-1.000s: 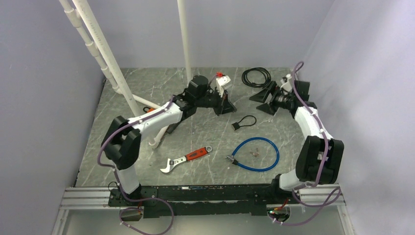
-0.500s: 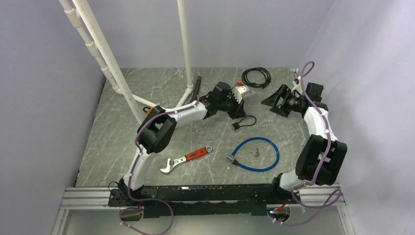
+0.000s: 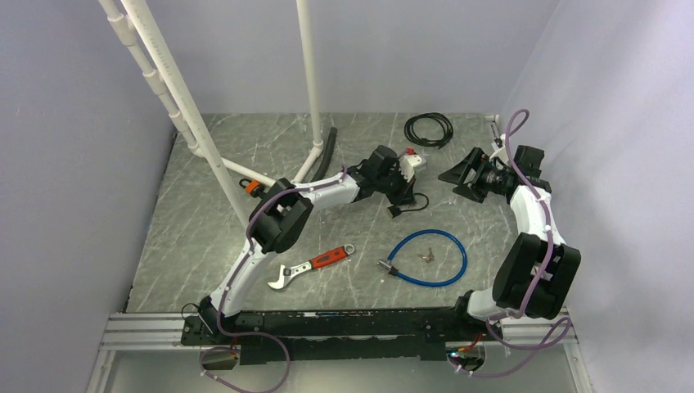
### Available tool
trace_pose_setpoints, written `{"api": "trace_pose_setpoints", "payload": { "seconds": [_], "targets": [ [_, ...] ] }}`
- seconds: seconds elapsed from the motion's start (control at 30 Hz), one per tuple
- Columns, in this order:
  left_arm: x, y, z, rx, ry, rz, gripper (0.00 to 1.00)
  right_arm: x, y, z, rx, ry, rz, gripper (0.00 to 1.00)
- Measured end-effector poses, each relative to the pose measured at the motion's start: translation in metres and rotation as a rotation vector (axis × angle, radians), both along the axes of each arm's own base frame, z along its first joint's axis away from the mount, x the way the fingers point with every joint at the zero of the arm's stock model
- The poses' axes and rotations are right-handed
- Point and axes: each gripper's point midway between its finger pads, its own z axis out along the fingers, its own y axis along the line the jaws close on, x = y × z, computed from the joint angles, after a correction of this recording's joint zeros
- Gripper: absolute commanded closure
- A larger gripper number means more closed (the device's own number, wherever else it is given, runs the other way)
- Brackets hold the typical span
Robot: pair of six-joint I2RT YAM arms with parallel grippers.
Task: Lock with the key
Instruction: Place the key at the center of the board.
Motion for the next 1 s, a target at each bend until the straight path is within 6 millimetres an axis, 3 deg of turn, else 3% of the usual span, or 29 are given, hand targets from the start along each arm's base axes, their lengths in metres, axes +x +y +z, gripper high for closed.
{"api": "trace_pose_setpoints", "payload": {
  "seconds": [0.1,0.3,0.47,0.57,0.67,0.77,1.0],
  "targets": [
    [0.0,-0.003,0.001,0.005,-0.007,-0.002,0.79,0.0,0.0,0.001,-0.001,-0.002,-0.001,0.15],
    [-0.002,0.0,0.0,0.039,0.005,-0.004,0.6,0.0,-0.001,0.002,0.004,-0.002,-0.008,0.13],
    [0.007,-0.004,0.024,0.024,-0.03,-0.009,0.46,0.001,-0.003,0.003,0.002,-0.009,-0.011,0.13],
    [0.01,0.002,0.039,0.034,-0.063,-0.02,0.33,0.003,-0.005,0.006,-0.009,-0.024,-0.008,0.13],
    [0.007,0.019,0.055,0.086,-0.091,-0.03,0.25,0.007,-0.008,0.018,-0.045,-0.058,0.006,0.13],
    [0.001,0.044,0.084,0.147,-0.152,-0.049,0.23,0.015,-0.014,0.036,-0.1,-0.117,0.023,0.12],
    [-0.015,0.12,0.142,0.37,-0.322,-0.101,0.23,0.014,-0.014,0.053,-0.151,-0.203,0.057,0.11]
  ]
}}
